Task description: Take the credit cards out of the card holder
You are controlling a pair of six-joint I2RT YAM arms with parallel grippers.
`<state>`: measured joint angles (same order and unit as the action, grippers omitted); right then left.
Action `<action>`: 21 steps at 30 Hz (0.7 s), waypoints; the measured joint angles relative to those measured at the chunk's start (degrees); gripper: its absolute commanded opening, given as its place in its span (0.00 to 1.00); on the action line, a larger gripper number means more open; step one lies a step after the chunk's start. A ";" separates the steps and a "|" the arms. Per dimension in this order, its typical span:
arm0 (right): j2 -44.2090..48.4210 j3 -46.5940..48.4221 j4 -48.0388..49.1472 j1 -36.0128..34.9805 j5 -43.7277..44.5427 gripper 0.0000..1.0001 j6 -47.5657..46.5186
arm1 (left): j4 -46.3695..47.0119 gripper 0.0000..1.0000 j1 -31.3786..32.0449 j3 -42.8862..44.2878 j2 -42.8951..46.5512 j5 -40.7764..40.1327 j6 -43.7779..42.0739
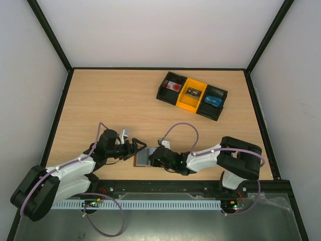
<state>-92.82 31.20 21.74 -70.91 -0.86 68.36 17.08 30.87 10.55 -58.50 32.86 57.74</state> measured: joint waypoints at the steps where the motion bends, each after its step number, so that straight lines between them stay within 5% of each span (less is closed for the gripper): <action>1: 0.00 0.00 0.00 0.00 0.00 0.07 0.00 | 0.50 0.97 0.00 0.00 -0.59 0.13 -0.13; 21: -0.20 0.00 0.02 0.00 0.02 0.06 -0.02 | 1.44 0.97 0.09 -0.17 -3.26 -0.13 -2.05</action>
<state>-93.01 31.20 21.76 -70.91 -0.84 68.34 18.52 30.96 10.37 -61.76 32.73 55.68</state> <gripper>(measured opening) 0.065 0.973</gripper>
